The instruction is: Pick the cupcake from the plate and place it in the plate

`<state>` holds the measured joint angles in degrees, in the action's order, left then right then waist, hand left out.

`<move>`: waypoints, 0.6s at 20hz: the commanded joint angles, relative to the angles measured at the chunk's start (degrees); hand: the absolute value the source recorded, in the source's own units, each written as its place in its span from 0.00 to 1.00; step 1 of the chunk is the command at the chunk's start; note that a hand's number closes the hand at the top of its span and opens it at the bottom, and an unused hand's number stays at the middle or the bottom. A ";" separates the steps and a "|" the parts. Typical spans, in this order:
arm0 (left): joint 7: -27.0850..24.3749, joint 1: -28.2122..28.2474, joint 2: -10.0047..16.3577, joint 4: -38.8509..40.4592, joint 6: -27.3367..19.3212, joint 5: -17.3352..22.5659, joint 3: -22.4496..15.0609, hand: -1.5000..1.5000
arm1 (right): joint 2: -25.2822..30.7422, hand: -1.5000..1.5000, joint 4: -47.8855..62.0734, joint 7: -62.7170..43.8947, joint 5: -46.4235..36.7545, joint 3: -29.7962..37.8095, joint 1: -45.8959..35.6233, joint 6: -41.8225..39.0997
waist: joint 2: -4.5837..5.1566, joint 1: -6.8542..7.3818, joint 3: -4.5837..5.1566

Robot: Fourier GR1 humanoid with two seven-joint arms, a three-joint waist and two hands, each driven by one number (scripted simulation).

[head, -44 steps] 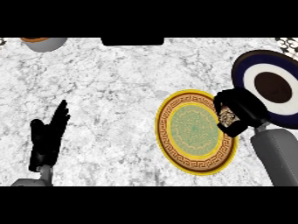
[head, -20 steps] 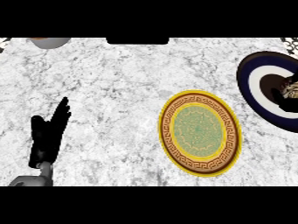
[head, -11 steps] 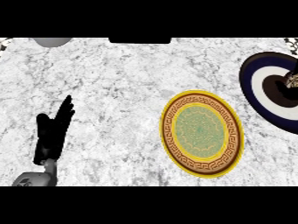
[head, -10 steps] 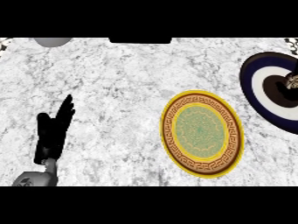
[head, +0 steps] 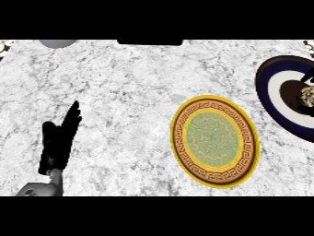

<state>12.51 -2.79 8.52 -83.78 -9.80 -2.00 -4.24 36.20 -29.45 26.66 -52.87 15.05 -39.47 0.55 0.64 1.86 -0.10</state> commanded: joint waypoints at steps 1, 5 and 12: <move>1.83 -0.95 -0.92 -0.91 -0.61 -1.07 -1.09 0.50 | 1.92 0.00 9.20 7.63 -0.72 -0.06 -3.83 -0.43 | 0.24 0.57 -0.09; 0.47 -1.70 -0.23 1.52 -0.25 -0.15 1.09 0.50 | 2.40 0.00 6.78 19.25 6.16 4.01 -2.62 -5.66 | -0.17 -0.82 -0.04; -1.41 0.08 -0.25 1.10 -0.06 -0.14 1.10 0.50 | 2.10 0.00 11.68 23.41 21.43 17.01 -6.43 -19.02 | -0.17 -0.75 -0.05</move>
<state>12.15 -3.02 8.08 -83.21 -10.23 -2.29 -3.48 38.21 -20.31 47.83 -37.42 26.97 -44.56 -13.24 0.42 1.11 -0.17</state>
